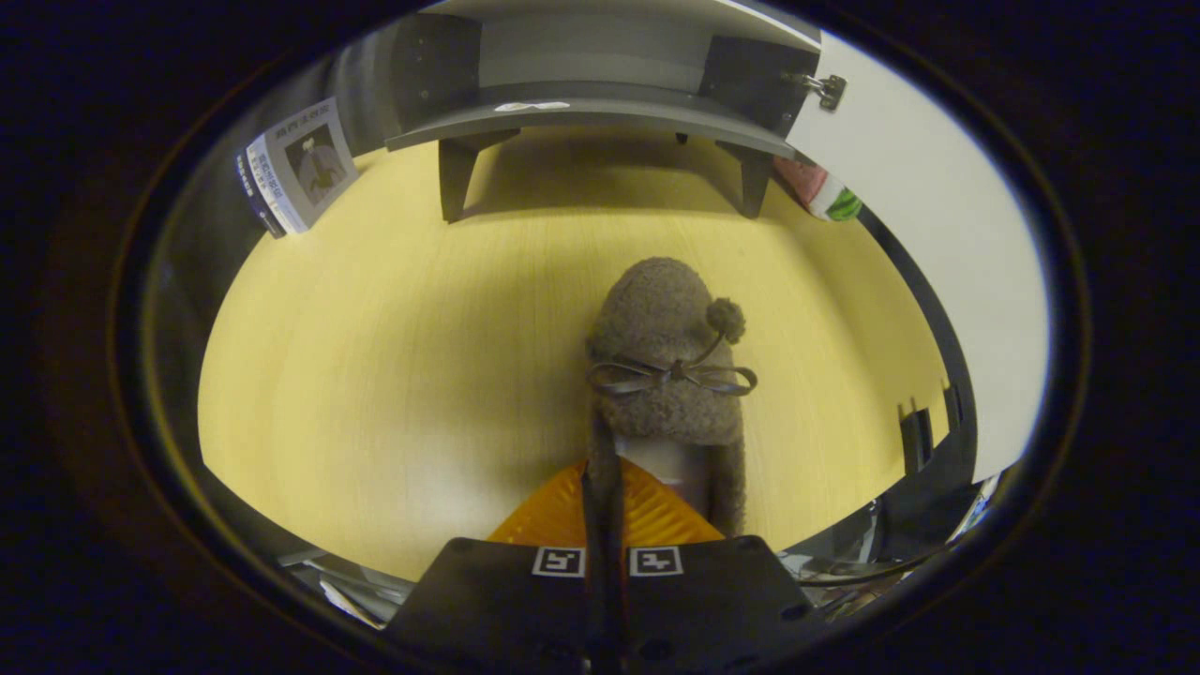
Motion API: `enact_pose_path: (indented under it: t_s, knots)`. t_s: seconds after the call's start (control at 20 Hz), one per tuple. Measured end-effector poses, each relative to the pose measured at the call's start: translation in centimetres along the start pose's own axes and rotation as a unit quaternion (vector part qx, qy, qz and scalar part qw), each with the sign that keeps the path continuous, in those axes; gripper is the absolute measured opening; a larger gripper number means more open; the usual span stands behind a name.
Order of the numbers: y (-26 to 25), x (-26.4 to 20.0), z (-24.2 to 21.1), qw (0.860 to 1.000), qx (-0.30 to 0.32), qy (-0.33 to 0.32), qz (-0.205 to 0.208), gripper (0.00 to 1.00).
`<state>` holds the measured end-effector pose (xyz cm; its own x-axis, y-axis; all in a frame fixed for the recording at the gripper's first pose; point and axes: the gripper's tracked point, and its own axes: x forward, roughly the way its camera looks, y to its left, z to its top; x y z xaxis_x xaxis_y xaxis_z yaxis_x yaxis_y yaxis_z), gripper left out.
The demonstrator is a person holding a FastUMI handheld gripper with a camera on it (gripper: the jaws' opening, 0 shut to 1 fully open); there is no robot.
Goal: Open the shoe cabinet door, grab the shoes and put them into the shoe cabinet, then close the shoe cabinet door.
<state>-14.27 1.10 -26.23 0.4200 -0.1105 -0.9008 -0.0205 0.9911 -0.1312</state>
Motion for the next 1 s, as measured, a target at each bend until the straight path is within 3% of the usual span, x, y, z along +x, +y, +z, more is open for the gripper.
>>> enact_pose_path:
  t_s: [0.5, 1.0]
  knots:
    - [-1.4, -3.0, 3.5, 0.999, -0.012, -0.039, 0.0, 0.03]
    - [-3.9, -15.8, 15.5, 0.985, 0.008, -0.171, -0.022, 0.03]
